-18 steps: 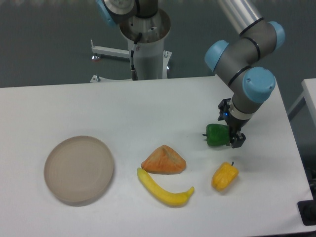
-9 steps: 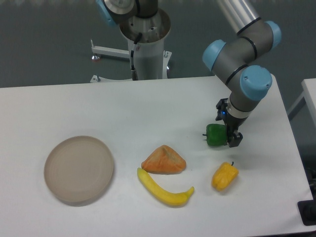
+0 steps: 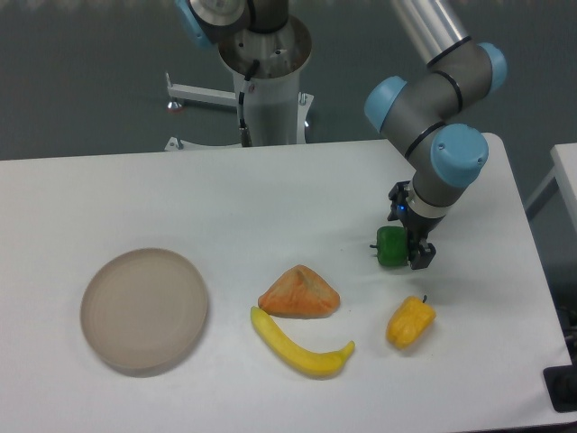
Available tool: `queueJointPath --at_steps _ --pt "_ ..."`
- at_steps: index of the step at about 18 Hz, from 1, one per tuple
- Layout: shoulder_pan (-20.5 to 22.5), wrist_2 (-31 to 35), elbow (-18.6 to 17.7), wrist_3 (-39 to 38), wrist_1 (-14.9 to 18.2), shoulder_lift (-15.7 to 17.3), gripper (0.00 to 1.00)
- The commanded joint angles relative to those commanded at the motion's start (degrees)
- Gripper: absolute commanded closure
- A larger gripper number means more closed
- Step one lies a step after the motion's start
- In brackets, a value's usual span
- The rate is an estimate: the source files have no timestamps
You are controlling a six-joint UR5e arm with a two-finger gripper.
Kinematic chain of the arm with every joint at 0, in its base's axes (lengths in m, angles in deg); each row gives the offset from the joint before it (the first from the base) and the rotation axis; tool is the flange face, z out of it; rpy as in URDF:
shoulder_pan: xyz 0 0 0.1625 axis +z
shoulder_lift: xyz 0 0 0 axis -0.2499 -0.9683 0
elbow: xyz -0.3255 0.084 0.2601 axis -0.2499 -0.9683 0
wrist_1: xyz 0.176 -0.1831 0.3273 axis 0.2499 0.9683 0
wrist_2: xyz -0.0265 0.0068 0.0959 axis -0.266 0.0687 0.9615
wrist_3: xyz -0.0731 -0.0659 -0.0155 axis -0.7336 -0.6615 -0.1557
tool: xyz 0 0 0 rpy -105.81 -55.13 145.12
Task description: Pick up the green pepper from the table
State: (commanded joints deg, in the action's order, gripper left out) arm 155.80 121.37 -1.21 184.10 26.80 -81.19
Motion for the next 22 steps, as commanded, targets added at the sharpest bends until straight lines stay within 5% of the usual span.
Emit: queueJointPath --at_steps 6,9,17,22 --pt "-0.09 0.0 0.26 -0.62 -0.09 0.09 0.4" --pt "-0.09 -0.09 0.79 -0.7 0.09 0.0 0.52" --pt "-1.23 -0.35 5.88 -6.49 1.66 0.0 0.56" --pt "-3.86 -0.44 14.58 -13.17 10.89 0.0 0.56"
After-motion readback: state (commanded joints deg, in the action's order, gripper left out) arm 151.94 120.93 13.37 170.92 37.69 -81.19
